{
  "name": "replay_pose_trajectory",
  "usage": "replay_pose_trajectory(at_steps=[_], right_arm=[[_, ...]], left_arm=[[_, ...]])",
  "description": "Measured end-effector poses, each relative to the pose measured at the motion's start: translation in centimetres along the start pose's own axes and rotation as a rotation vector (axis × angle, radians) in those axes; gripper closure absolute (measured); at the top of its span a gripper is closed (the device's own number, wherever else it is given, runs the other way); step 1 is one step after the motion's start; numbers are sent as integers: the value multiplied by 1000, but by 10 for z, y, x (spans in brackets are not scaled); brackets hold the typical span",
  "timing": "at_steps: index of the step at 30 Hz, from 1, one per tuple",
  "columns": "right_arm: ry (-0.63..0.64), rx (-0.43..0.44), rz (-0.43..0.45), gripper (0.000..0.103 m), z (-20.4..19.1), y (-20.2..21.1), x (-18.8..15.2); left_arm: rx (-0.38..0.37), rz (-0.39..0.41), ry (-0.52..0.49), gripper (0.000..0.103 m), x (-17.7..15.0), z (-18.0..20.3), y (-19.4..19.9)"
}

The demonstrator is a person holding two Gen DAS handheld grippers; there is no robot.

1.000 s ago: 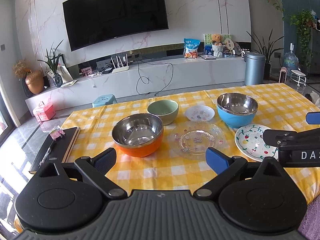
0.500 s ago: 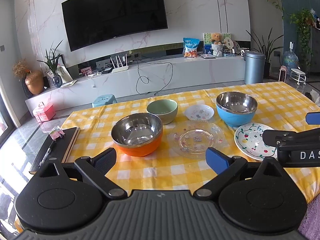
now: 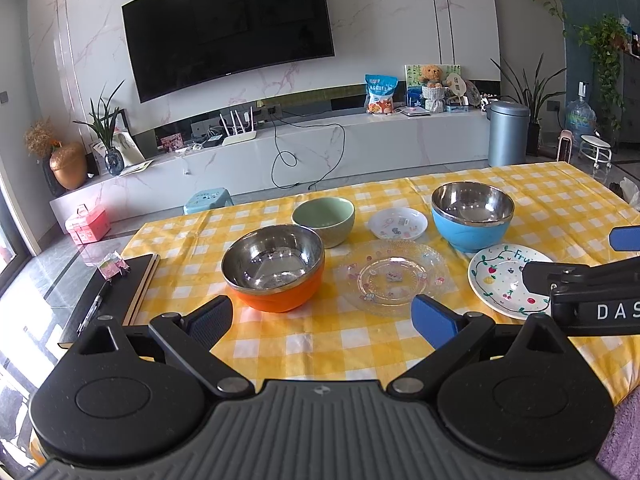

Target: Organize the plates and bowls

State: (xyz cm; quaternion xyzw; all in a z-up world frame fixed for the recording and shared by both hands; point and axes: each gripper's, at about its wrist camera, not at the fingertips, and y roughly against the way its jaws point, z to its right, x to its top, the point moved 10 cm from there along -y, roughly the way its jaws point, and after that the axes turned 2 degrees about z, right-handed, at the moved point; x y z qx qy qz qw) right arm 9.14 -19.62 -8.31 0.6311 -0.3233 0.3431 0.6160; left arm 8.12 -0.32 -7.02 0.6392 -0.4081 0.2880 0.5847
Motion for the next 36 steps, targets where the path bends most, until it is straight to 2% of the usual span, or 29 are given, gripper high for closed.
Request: replay_pose_trajectory(at_steps=[20, 25, 28, 32, 36], right_arm=[[-1, -2, -9, 2, -1, -3, -3], [-45, 7, -39, 2, 6, -11, -10], [-73, 13, -10, 2, 15, -15, -12], [-117, 53, 77, 2, 30, -16, -14], [-112, 21, 56, 2, 47, -27, -21]], left_arm=[[-7, -4, 0, 0, -3, 3, -1], [-42, -12, -2, 0, -9, 12, -7], [-90, -36, 14, 0, -11, 19, -13], [-162, -50, 80, 0, -12, 32, -20], [-211, -43, 119, 0, -12, 46, -28]])
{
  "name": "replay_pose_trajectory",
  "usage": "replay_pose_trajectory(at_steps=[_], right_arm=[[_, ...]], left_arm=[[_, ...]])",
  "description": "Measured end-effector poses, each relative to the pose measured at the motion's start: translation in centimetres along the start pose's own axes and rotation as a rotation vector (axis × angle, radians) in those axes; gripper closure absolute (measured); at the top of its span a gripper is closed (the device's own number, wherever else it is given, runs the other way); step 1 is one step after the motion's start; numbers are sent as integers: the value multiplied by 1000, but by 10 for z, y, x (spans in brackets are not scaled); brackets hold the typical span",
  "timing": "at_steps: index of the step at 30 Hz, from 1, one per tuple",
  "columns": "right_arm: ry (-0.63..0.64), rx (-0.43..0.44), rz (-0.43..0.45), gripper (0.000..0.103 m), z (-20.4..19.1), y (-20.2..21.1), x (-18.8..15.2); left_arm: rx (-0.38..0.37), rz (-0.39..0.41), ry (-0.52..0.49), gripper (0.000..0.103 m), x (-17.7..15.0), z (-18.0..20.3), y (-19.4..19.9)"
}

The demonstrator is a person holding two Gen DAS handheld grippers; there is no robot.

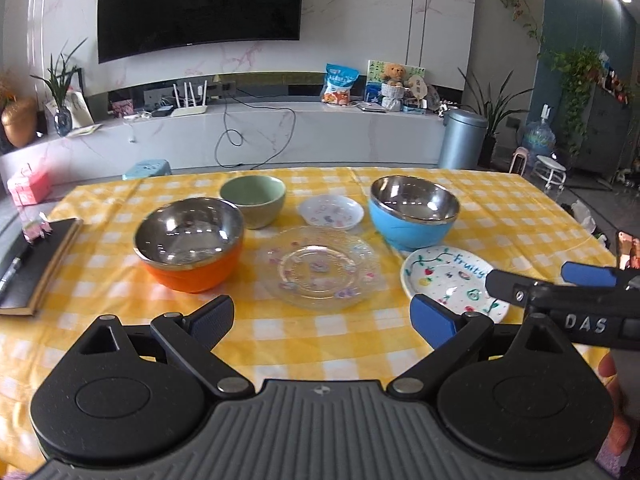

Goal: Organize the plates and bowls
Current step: 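Move both grippers to the white 'Fruity' plate rim and close on it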

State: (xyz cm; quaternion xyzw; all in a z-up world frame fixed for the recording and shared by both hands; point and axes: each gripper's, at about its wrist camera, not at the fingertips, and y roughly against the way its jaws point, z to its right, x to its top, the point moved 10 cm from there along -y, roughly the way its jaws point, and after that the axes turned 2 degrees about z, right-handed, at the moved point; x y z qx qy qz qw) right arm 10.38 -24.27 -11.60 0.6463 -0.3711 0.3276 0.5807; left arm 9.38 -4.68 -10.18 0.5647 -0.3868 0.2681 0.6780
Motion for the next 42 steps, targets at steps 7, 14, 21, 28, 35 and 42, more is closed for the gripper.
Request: replay_pose_trajectory(at_steps=[7, 14, 21, 28, 35, 42], right_arm=[[18, -63, -18, 4, 38, -20, -11], [43, -79, -27, 31, 65, -46, -15], [-8, -61, -60, 68, 90, -79, -15], [-98, -45, -118, 77, 110, -107, -27], [-172, -4, -148, 77, 114, -120, -35], [-197, 3, -140, 78, 113, -124, -36]], left_arm=[[-77, 11, 15, 12, 1, 28, -33], [-123, -27, -8, 37, 0, 55, -71], [-181, -86, 89, 56, -3, 64, -111], [-178, -143, 157, 59, -16, 64, -139], [-200, -154, 181, 65, -20, 66, -151], [-204, -152, 192, 72, -25, 68, -159]])
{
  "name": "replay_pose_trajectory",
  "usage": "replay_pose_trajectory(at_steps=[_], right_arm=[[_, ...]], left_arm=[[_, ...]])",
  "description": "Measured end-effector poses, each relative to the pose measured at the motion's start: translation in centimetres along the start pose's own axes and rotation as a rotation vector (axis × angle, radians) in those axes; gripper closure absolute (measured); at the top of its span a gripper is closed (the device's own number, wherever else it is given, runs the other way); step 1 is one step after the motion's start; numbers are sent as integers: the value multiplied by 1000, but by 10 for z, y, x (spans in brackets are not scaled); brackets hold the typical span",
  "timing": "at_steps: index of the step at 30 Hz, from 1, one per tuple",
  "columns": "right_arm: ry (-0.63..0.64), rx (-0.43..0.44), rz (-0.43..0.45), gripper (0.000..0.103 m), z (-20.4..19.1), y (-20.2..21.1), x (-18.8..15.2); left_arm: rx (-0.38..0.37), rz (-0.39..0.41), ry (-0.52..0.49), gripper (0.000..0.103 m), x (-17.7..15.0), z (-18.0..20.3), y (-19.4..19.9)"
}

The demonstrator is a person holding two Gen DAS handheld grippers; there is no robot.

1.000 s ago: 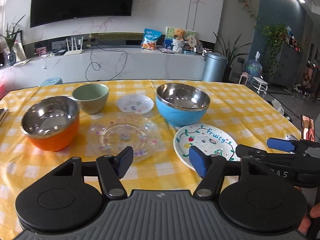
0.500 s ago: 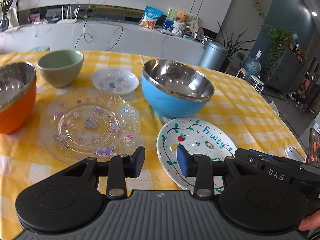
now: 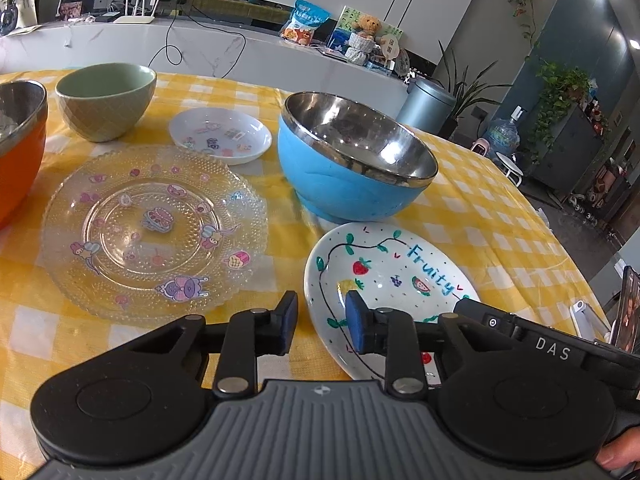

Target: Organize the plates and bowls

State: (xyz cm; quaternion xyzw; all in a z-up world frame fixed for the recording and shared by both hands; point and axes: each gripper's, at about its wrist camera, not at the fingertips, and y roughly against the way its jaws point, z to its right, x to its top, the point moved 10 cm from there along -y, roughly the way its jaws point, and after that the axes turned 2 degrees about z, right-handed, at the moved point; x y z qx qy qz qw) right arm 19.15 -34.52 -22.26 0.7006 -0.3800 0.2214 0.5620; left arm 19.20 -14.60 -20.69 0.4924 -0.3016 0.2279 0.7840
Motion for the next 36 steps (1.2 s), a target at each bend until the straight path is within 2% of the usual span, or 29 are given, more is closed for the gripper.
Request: replay_pose_trajectory(at_steps=[3, 6, 12, 26, 36], right_arm=[[-5, -6, 7, 84, 3, 1, -1], [-18, 1, 15, 85, 5, 1, -1], [-31, -5, 28, 89, 7, 2, -1], [-39, 0, 20, 91, -2, 21, -3], [-9, 50, -3, 91, -43, 43, -21]], left_arm=[[1, 11, -6, 75, 0, 0, -1], [-11, 19, 2, 82, -1, 1, -2], [-7, 32, 12, 87, 0, 0, -2], [-7, 63, 17, 87, 3, -2, 26], [52, 86, 75, 87, -1, -32, 69]])
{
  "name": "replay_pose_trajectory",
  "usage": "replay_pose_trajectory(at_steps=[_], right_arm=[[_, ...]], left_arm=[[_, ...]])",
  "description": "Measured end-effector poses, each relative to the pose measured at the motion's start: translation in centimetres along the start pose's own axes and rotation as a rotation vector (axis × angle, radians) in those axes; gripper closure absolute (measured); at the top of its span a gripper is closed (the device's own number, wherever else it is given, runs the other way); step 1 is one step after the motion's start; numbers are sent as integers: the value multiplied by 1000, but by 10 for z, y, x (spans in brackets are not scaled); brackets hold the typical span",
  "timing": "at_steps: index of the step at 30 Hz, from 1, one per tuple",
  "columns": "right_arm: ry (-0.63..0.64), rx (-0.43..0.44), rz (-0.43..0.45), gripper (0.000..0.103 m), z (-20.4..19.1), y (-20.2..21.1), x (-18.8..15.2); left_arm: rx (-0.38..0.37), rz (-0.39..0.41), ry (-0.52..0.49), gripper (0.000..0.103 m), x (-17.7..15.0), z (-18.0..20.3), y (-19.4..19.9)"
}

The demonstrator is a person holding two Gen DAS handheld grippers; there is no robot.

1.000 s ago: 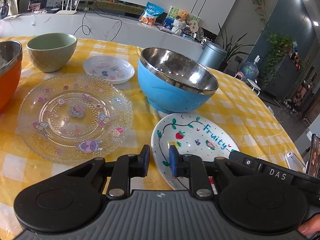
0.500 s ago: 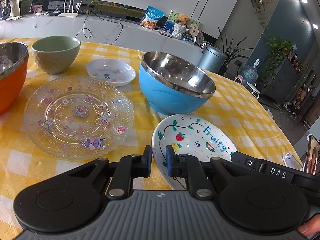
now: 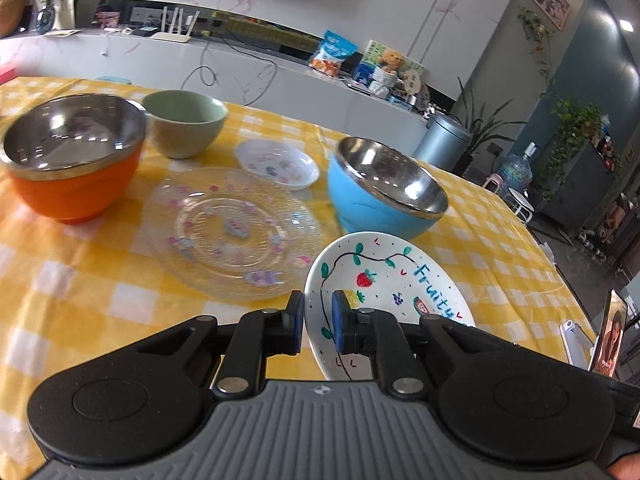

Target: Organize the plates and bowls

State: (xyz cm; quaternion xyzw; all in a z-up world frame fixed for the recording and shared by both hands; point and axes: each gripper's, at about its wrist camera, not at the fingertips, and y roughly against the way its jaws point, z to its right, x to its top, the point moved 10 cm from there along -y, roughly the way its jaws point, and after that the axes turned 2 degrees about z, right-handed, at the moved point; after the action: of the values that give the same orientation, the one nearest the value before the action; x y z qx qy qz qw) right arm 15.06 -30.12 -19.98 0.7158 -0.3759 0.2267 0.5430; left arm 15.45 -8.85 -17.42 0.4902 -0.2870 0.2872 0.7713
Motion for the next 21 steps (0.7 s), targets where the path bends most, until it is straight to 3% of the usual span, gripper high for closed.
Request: replay_pose_trajectory(at_steps=[11, 21], right_arm=[[72, 83, -49, 91, -71, 11, -28], [163, 152, -95, 91, -136, 11, -52]], left_arm=[[105, 38, 74, 87, 2, -59, 50], [186, 20, 180, 87, -8, -122, 82]])
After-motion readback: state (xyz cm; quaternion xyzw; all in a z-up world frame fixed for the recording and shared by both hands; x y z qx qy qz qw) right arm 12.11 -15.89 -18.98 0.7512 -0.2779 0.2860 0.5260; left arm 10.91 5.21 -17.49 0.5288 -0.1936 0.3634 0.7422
